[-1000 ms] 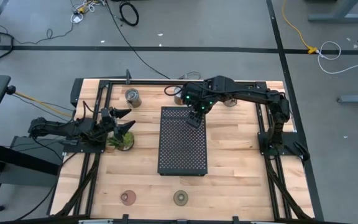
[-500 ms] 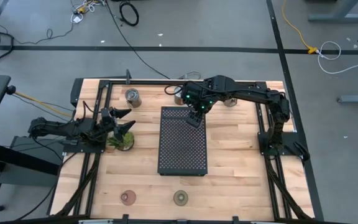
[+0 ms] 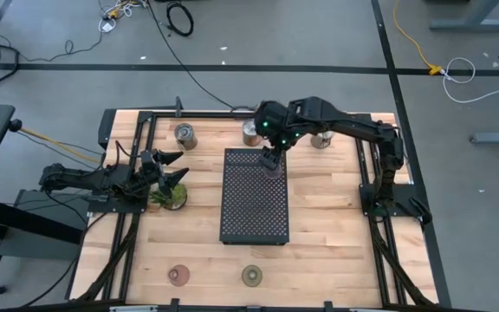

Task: Pick & Place candle stick holders
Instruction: Put the right silver scented candle on the shelf

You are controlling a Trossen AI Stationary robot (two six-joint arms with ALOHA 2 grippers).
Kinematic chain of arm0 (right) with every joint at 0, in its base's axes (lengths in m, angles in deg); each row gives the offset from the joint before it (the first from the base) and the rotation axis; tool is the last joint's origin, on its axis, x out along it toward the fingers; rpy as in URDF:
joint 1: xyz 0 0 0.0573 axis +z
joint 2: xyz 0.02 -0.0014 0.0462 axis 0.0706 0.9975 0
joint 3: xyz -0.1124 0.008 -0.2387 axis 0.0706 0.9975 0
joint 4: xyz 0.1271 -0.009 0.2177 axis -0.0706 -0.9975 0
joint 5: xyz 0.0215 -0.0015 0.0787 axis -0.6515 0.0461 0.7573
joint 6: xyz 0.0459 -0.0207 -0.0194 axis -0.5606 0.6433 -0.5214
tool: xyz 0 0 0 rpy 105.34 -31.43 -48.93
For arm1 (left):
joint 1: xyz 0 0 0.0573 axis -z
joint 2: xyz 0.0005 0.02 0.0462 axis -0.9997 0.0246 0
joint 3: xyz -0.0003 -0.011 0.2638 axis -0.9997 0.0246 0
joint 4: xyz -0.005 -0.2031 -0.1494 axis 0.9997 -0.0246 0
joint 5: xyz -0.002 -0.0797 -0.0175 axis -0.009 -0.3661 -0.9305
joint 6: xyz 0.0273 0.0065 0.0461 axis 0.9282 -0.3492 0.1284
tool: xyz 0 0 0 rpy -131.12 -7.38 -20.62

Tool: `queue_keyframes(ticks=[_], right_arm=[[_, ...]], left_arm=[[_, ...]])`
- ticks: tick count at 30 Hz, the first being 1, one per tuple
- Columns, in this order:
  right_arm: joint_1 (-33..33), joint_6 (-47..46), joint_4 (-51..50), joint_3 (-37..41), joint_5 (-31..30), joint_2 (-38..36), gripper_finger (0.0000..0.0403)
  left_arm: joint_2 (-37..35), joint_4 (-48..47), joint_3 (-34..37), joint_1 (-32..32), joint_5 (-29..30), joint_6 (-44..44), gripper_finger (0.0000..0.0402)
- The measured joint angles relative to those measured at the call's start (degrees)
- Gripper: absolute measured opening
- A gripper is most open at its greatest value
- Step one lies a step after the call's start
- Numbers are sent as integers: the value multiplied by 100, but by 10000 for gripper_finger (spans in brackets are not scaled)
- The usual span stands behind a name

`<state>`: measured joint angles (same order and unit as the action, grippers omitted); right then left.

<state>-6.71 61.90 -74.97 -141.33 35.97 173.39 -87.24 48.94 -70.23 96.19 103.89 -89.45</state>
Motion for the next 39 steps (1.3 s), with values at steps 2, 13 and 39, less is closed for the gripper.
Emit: queue_keyframes(ticks=[2, 13, 39], right_arm=[[-28, 6, -22, -174, -2, -2, 255], [-440, 197, -987, -413, -1027, -19, 255], [-2779, 459, -993, 2225, -1251, -784, 255]], left_arm=[[0, 0, 0, 0, -2, 0, 399], [0, 0, 0, 0, -22, 0, 399], [0, 1, 0, -2, 33, 61, 399]])
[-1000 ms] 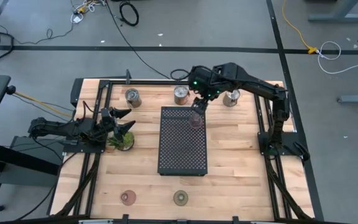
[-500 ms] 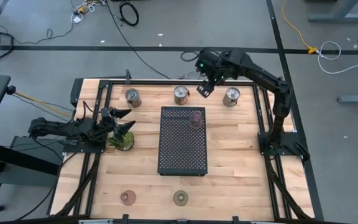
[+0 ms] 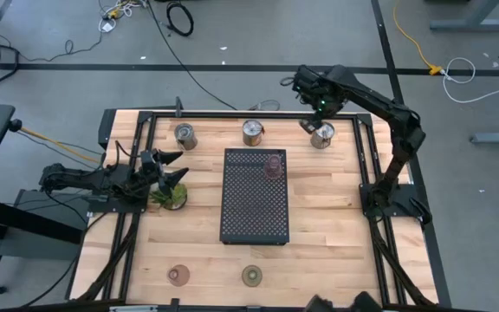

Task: Pick & Place candle stick holders
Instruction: Put the right silver scented candle on the shelf

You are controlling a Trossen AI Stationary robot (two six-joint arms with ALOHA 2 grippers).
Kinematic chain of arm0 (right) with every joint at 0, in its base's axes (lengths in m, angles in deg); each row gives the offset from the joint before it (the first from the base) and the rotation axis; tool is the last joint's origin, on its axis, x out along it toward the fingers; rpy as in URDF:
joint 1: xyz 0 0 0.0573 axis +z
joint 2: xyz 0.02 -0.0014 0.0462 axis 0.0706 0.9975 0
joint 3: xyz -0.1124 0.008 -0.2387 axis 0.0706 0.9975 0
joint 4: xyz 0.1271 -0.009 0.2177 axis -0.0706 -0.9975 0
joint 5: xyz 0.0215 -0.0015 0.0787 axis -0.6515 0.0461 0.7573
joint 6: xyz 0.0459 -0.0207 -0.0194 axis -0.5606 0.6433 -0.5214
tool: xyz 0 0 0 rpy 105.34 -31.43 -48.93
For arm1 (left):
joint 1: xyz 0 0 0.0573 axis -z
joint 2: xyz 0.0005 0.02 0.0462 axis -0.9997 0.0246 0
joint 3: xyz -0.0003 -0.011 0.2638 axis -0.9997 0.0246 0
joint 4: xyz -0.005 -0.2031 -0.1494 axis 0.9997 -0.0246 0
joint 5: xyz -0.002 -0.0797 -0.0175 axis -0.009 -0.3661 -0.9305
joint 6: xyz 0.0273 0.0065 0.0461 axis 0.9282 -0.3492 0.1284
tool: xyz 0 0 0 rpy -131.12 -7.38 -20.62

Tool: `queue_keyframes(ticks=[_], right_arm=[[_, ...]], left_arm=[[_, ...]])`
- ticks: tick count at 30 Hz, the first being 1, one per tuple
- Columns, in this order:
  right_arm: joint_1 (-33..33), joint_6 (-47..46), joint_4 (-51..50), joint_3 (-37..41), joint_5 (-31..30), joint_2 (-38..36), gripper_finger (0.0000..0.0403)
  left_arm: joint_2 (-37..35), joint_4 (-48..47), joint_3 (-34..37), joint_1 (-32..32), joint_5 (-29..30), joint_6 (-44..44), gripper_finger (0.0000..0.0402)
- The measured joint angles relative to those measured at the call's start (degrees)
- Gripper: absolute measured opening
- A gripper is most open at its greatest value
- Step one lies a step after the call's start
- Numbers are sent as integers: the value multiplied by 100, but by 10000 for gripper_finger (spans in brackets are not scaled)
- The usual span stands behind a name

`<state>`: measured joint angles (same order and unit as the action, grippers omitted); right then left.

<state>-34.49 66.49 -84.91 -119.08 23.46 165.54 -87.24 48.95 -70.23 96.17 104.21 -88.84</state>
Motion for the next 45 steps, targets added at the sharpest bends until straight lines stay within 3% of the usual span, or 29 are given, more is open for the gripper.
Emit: queue_keyframes(ticks=[9, 17, 28, 33, 37, 43, 45], right_arm=[[-414, 1386, 952, 1392, -624, -343, 255], [-412, 1757, 1343, 1531, -645, -417, 255], [-366, 1185, 1693, 1531, -802, -501, 255], [-333, 628, 1787, 1531, -553, -511, 259], [-370, 487, 1799, 1531, -359, -514, 289], [-368, 472, 1604, 1531, -481, -514, 384], [-369, 520, 1603, 1531, -459, -514, 393]], left_arm=[[0, 70, 0, 0, 36, -248, 399], [0, 111, 0, 0, 24, -549, 399], [0, 117, 0, 0, 20, -319, 399], [0, 120, 0, 0, 17, -317, 399], [0, 120, 0, 0, 18, -310, 399], [0, 120, 0, 0, 17, -299, 399], [0, 120, 0, 0, 17, -300, 399]])
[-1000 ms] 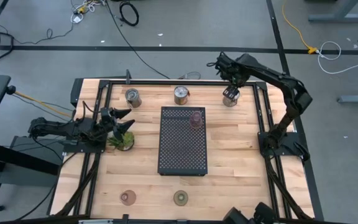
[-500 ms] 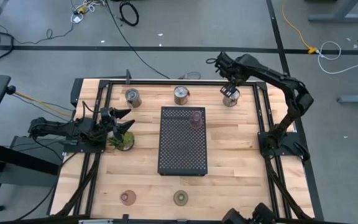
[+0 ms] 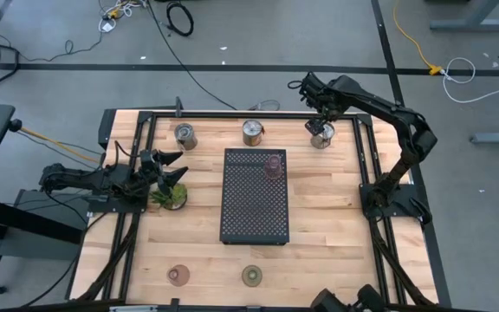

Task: Pick & Place candle stick holders
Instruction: Put the right silver scented candle on the shelf

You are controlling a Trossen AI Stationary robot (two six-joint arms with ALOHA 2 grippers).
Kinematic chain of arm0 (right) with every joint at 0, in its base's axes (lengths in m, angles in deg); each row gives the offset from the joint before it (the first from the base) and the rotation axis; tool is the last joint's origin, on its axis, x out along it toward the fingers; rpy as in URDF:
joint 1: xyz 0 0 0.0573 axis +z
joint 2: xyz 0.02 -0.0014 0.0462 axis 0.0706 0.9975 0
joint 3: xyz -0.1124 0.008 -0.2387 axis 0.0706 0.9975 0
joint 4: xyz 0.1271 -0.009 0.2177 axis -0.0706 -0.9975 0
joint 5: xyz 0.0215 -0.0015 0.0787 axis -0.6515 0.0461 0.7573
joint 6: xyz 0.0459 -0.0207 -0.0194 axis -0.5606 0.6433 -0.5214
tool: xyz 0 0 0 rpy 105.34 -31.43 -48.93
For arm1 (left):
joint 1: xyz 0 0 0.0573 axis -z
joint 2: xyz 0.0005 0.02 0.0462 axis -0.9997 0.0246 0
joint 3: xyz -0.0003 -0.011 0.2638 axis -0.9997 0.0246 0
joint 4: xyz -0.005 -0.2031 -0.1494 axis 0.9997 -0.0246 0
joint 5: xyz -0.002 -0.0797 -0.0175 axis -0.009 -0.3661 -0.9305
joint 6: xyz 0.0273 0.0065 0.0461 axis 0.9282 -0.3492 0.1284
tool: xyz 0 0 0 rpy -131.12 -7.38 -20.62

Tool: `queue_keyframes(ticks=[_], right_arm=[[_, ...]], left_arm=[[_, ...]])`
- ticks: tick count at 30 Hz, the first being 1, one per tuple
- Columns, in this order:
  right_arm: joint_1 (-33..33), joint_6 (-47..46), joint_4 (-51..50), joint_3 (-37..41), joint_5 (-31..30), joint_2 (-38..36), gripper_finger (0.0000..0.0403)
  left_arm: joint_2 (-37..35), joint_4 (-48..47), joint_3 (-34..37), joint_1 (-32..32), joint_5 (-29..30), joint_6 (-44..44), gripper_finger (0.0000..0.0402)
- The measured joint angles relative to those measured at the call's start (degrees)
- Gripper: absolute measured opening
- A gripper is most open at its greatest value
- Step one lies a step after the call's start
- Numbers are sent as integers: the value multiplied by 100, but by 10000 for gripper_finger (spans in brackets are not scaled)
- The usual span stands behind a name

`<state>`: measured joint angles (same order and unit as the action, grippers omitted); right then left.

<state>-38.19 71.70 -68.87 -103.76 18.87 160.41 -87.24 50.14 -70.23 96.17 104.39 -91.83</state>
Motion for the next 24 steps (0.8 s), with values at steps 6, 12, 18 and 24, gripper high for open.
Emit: queue_keyframes(ticks=[6, 12, 18, 24], right_arm=[[-59, -40, 150, 155, 17, -5, 362], [-303, 225, 354, 822, 534, -4, 358], [-440, 435, 759, 1113, 868, -2, 358], [-675, 578, 1163, 1120, 1330, -2, 358]], left_arm=[[0, 0, 0, 0, -2, -2, 399], [0, 0, 0, 0, -4, -26, 399], [0, -1, 0, 0, -2, -26, 399], [0, 0, 0, 0, 195, -45, 399]])
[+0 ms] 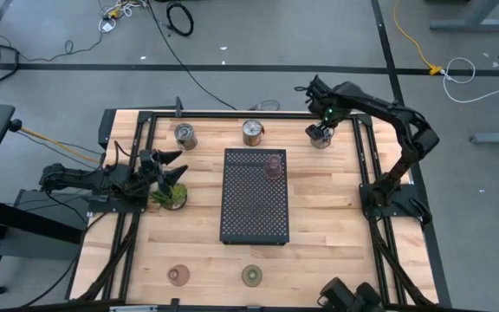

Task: Pick & Place candle stick holders
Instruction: Put the right silver scented candle on the shelf

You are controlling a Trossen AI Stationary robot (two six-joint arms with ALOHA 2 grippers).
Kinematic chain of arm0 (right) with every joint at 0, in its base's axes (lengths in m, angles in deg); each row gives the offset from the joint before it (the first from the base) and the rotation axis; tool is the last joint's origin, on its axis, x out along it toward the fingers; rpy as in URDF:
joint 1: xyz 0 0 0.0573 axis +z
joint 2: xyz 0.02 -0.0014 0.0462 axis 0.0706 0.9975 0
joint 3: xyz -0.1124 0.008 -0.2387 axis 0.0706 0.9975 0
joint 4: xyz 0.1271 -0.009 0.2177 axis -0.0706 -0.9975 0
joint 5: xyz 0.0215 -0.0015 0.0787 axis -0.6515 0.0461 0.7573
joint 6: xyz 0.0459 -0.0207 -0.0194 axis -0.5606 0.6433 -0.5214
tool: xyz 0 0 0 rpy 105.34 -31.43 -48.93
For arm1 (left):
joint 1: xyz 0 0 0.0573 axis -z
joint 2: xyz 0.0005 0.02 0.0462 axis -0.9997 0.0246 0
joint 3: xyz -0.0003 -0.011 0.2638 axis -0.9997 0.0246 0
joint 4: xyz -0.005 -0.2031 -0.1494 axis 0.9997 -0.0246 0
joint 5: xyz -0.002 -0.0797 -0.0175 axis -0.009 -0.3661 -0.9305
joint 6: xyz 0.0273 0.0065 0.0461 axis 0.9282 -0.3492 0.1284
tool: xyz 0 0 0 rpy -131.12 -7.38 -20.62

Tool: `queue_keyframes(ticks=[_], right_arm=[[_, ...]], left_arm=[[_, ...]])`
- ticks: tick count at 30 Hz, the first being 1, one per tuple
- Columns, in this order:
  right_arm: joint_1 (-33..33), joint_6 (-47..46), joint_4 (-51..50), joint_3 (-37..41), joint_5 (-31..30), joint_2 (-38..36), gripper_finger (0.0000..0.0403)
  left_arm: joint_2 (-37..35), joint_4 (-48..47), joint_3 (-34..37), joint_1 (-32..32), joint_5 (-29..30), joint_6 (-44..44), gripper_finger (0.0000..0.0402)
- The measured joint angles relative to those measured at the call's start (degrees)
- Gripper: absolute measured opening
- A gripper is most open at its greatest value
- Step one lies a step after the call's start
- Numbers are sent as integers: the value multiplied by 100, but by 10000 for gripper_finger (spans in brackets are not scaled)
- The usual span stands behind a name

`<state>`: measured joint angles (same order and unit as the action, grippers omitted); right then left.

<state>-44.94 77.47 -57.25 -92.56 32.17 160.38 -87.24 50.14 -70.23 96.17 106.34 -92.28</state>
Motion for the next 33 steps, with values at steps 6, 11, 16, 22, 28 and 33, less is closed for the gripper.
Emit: queue_keyframes(ticks=[6, 11, 16, 22, 28, 33], right_arm=[[-233, 222, 31, 0, 2, 0, 358], [-284, 292, 80, 1, 508, 0, 358], [-284, 408, 93, 1, 237, 0, 358], [-282, 394, 98, 1, 270, 0, 358], [-283, 392, 104, 1, 396, 0, 359], [-282, 388, 167, -1, 388, 0, 364]], left_arm=[[0, 0, 0, 0, 45, -57, 399], [0, 0, 0, 0, 45, -59, 399], [0, 0, 0, 0, 59, -27, 399], [0, 0, 0, 0, 61, -23, 399], [0, 0, 0, 0, 61, -23, 399], [0, 0, 0, 0, 61, -23, 399]])
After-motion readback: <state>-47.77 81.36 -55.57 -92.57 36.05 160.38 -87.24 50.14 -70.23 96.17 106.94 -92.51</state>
